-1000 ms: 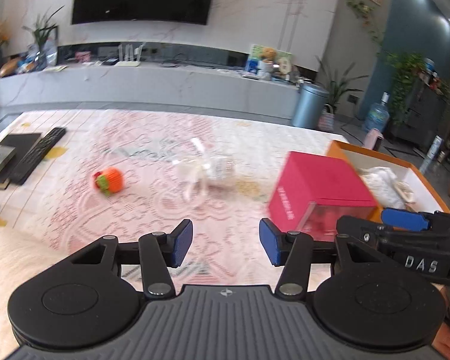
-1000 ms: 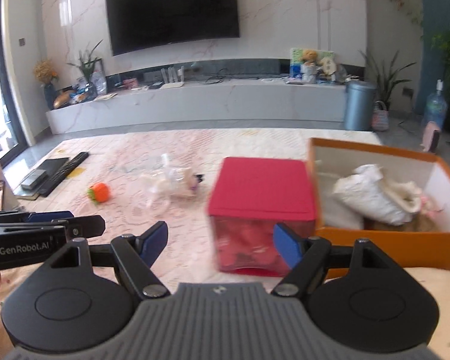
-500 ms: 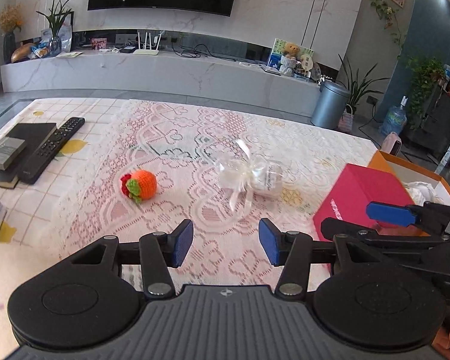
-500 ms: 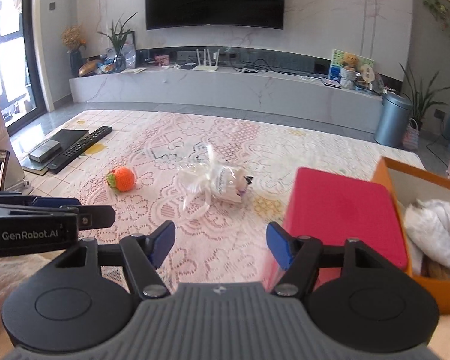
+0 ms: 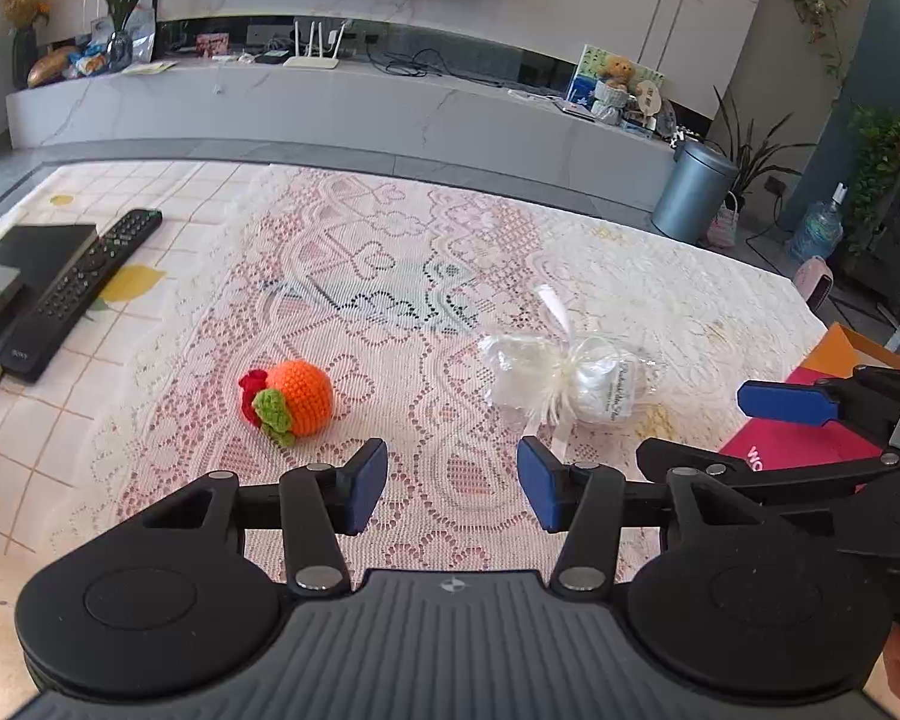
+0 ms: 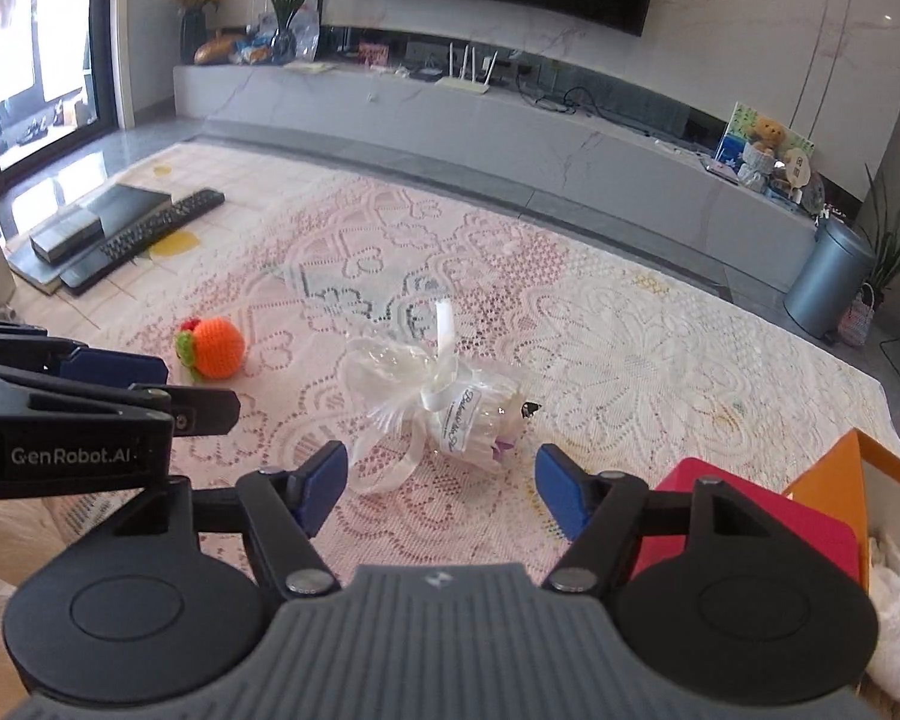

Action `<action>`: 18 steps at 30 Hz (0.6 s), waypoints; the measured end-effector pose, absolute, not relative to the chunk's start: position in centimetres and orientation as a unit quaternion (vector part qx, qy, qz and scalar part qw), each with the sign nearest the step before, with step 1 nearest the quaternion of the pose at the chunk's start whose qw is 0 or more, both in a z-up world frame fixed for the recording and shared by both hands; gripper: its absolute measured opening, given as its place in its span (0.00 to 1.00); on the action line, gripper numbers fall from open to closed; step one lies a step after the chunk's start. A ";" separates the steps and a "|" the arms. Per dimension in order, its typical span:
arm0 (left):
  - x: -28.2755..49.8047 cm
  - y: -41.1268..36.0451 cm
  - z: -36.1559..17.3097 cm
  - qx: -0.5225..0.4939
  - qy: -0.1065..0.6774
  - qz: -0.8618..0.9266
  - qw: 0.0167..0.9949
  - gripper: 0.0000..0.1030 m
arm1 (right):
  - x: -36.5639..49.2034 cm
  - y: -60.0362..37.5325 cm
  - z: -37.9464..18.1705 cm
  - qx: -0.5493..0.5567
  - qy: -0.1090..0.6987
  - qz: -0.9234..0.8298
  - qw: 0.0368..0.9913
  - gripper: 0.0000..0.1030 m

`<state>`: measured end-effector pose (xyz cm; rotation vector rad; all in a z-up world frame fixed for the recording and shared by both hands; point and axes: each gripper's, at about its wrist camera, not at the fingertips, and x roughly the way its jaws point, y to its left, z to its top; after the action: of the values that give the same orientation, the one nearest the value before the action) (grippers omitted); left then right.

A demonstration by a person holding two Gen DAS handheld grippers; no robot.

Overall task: Organize soft objects
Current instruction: 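Move both open tools back from the box toward the orange toy and gift bag, then grasp the orange crocheted toy with the left tool while the right grasps the wrapped gift bag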

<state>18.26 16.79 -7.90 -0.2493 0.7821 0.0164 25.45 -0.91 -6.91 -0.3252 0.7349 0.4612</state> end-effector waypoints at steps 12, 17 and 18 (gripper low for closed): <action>18.6 20.0 -8.6 -0.181 0.367 0.055 0.911 0.57 | 30.9 2.8 -8.9 -0.289 0.375 0.266 0.840 0.76; 20.6 21.5 -8.6 -0.151 0.401 0.086 0.900 0.63 | 33.2 4.0 -10.2 -0.319 0.386 0.269 0.823 0.76; 21.1 21.6 -8.8 -0.137 0.410 0.084 0.898 0.64 | 33.5 4.2 -10.5 -0.326 0.387 0.270 0.819 0.76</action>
<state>21.13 21.64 -8.80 -0.2844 0.8502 0.1730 33.46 4.25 -10.46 -0.6940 0.8247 0.5755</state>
